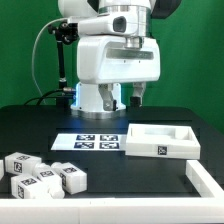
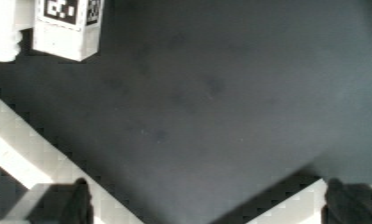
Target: Assemble one leg
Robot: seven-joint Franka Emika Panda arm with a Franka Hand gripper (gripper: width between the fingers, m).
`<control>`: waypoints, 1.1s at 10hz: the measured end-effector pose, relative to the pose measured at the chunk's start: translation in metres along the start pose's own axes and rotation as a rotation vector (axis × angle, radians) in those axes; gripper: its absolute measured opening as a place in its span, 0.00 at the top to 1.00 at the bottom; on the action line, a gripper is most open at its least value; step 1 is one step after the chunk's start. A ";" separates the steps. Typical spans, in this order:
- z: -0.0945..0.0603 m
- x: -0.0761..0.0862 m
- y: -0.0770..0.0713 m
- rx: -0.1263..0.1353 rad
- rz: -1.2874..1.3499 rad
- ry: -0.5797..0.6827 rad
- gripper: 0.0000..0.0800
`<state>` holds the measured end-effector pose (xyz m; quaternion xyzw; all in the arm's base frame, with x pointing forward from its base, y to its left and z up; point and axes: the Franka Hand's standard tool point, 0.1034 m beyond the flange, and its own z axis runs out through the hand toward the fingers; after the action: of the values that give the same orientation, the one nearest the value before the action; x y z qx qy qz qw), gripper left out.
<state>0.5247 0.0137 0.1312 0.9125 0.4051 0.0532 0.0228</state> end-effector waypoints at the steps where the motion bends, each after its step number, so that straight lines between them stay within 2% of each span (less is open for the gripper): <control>1: 0.000 0.000 0.000 0.000 0.000 0.000 0.19; 5: 0.000 -0.001 0.000 0.001 0.009 0.000 0.19; 6: -0.003 -0.008 -0.002 0.004 0.059 0.002 0.19; 7: -0.007 -0.019 -0.011 -0.001 0.119 0.005 0.19; 8: -0.010 -0.026 -0.027 -0.004 0.222 0.004 0.19; 9: -0.014 -0.031 -0.050 -0.003 0.333 -0.004 0.19; 10: -0.014 -0.033 -0.063 -0.016 0.434 -0.012 0.19; 11: -0.015 -0.033 -0.060 -0.001 0.413 -0.004 0.19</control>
Offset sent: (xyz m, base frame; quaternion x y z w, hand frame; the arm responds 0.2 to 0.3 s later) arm 0.0000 0.0000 0.0000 0.0000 0.0000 0.0000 1.0000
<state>0.4572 0.0293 0.1383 0.9762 0.2093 0.0553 0.0125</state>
